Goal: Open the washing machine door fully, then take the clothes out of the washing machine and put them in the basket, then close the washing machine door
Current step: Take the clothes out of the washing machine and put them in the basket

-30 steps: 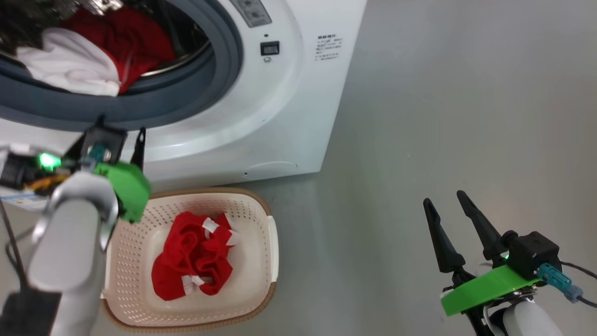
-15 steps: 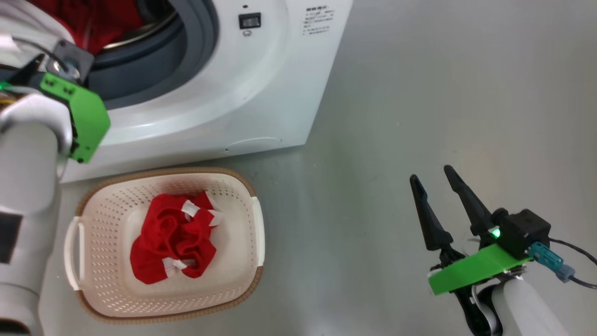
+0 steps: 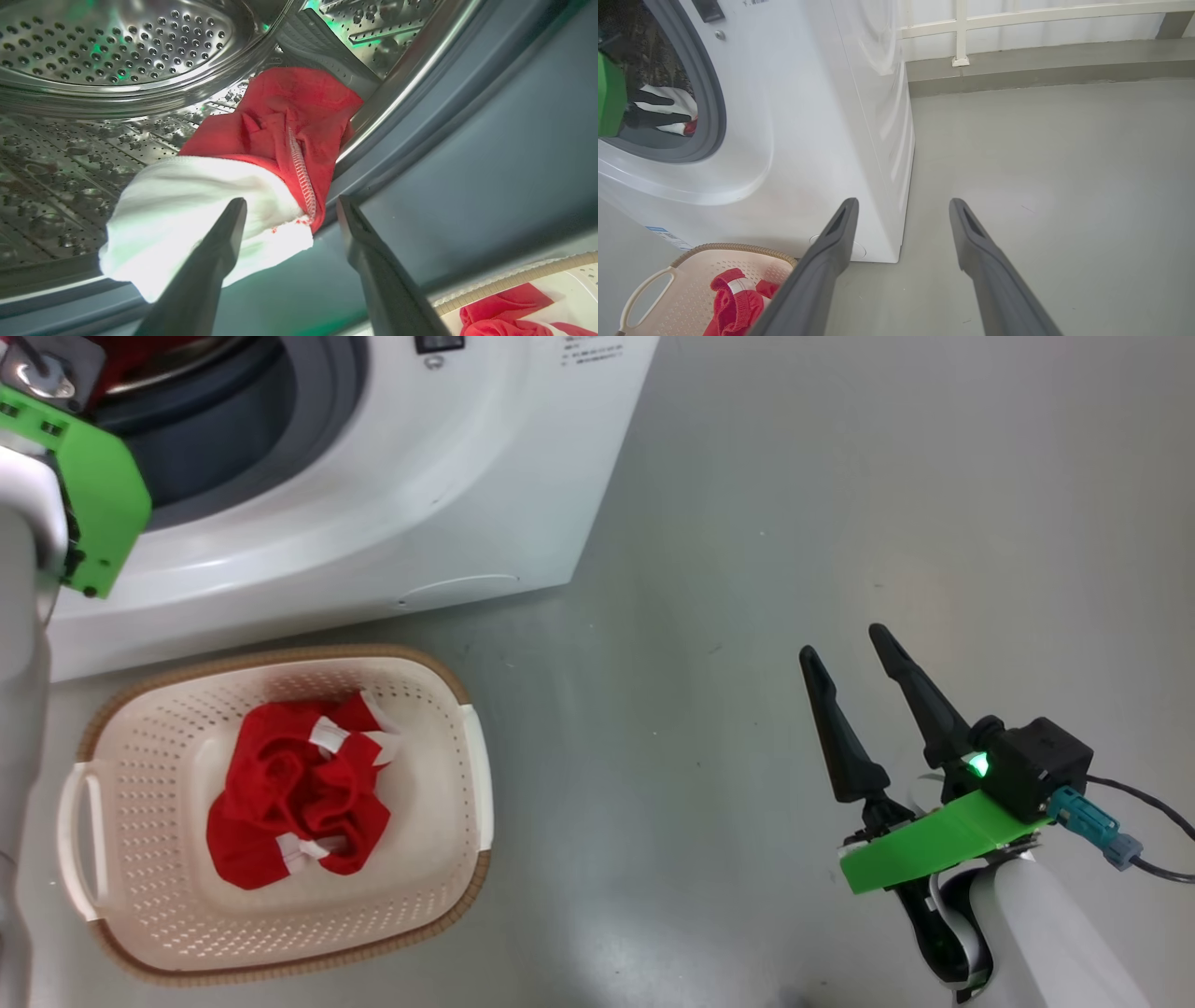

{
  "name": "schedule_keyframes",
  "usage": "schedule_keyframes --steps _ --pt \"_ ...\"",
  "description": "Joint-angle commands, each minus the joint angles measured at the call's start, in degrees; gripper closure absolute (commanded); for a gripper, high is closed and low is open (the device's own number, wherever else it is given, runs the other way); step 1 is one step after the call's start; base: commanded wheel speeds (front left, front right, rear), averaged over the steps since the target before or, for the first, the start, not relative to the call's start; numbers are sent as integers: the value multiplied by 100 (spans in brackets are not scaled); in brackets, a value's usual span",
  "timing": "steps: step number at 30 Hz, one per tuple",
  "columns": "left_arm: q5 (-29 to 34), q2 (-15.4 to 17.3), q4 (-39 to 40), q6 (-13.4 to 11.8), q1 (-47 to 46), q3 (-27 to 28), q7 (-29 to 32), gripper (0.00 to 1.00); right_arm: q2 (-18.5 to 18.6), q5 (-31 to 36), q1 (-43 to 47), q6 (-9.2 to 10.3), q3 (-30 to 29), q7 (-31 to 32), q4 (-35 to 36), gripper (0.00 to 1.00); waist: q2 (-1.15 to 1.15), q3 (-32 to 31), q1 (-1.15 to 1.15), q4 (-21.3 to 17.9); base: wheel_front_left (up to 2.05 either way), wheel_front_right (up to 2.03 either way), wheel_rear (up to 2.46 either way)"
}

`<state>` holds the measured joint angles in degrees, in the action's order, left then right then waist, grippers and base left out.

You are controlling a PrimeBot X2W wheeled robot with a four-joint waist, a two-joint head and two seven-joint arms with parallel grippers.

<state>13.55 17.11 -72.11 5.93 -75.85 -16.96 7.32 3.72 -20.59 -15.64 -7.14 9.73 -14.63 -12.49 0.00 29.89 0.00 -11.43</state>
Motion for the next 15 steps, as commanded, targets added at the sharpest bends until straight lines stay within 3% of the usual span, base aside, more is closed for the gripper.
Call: schedule_keyframes --steps 1,15 --pt "2 304 82 14 -164 38 12 0 9 16 -17 -35 111 -37 140 0 0 61 0 -61 0 0 0" --pt "-193 537 -119 67 -440 -26 235 0 -24 23 -161 -35 130 -37 176 0 0 364 0 -182 0 0 0"
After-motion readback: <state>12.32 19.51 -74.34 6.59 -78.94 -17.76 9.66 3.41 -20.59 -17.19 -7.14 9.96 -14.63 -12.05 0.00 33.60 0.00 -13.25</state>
